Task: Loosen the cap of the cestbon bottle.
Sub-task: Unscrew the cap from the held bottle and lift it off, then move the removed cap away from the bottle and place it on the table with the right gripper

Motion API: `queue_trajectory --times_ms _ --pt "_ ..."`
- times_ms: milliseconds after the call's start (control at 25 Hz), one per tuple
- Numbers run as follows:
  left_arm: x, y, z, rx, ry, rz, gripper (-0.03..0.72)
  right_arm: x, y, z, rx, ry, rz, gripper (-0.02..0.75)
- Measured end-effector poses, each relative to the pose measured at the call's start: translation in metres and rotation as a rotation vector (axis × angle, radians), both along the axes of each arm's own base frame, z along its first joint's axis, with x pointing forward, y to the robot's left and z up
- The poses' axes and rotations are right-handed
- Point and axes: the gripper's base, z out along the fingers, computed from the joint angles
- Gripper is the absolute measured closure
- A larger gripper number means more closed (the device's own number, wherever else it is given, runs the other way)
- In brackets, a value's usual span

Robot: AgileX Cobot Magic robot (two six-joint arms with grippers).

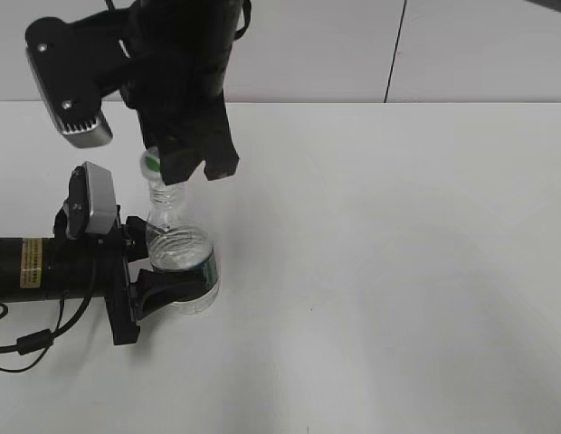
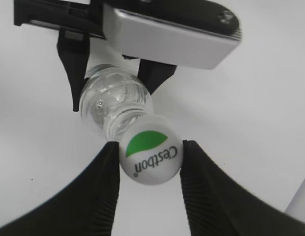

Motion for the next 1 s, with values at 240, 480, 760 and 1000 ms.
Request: queue_trajectory --times_ms 240,480,760,1000 --pt "0.0 0.0 0.0 0.001 -0.001 -0.001 0.305 -0.004 -0.005 0.02 0.063 0.028 -0.153 0.438" --pt "0.0 0.0 0.0 0.002 -0.001 -0.001 0.305 -0.003 -0.005 0.02 0.177 0.262 -0.766 0.44" --pt "0.0 0.0 0.0 0.002 -0.001 -0.001 0.305 -0.003 -0.005 0.02 0.28 0.476 -1.334 0.44" --pt "0.0 0.0 0.0 0.002 -0.001 -0.001 0.305 0.006 -0.012 0.02 0.297 0.482 -1.409 0.44"
